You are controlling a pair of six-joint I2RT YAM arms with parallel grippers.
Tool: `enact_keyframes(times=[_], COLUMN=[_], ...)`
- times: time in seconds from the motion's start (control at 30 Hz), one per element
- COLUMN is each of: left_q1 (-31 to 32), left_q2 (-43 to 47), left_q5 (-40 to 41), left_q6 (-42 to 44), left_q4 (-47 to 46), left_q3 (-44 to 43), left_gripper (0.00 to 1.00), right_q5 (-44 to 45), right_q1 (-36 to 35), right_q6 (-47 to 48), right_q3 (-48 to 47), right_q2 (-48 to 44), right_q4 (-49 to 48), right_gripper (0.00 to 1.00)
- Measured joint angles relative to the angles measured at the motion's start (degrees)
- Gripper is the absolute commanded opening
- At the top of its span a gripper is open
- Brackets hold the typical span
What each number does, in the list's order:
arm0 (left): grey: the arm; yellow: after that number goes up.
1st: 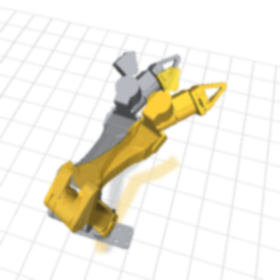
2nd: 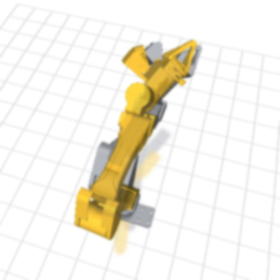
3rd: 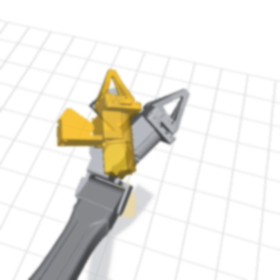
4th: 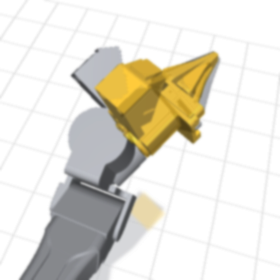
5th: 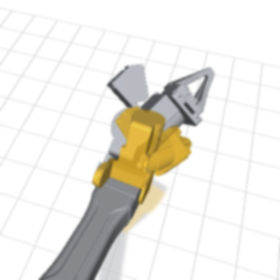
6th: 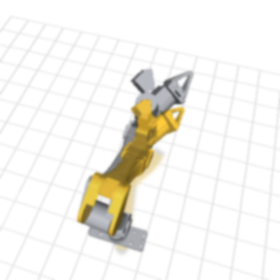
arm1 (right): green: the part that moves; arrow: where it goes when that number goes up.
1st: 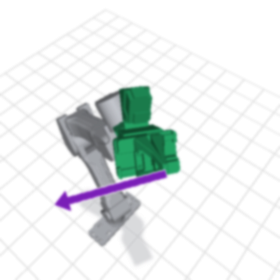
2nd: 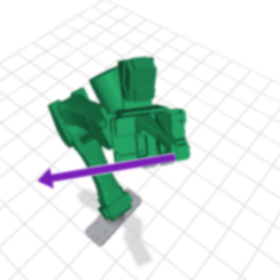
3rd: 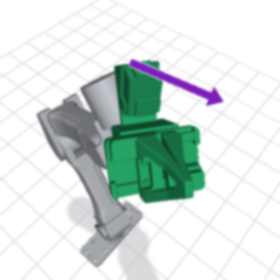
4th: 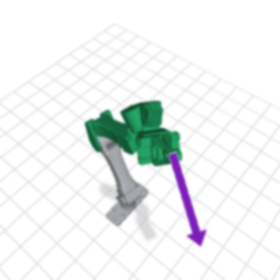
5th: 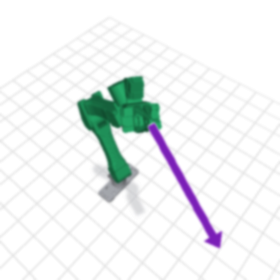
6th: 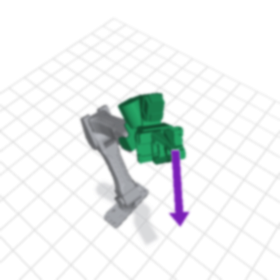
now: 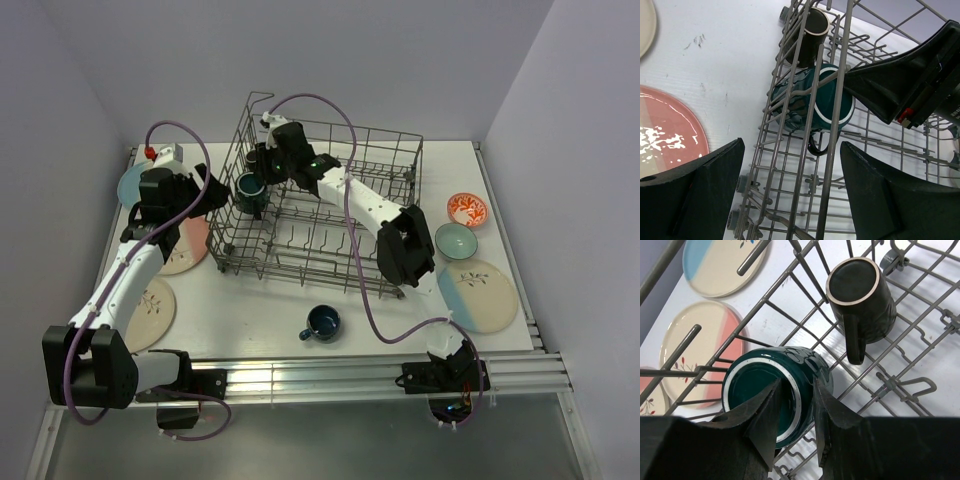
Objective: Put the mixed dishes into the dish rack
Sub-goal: Place the cup upside down on the dish rack
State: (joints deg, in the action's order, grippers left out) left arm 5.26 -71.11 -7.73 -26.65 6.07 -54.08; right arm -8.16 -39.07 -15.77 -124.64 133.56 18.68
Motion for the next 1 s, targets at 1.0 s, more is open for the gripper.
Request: enact_keyframes(times=[1.0], left_q1=[-0.1], left_q2=[0.0], left_q5=[-0.7], left_q6=[-0.2], left_q4=[-2.4], left_q3=[1.0], left_gripper=[0.83], right_q5=[4.1], right_q1=[-2.4], right_q6=[5.5], right_q3=[4.2], right_q2=[-2.5], right_q4=[-3.5], right_gripper=[0.41])
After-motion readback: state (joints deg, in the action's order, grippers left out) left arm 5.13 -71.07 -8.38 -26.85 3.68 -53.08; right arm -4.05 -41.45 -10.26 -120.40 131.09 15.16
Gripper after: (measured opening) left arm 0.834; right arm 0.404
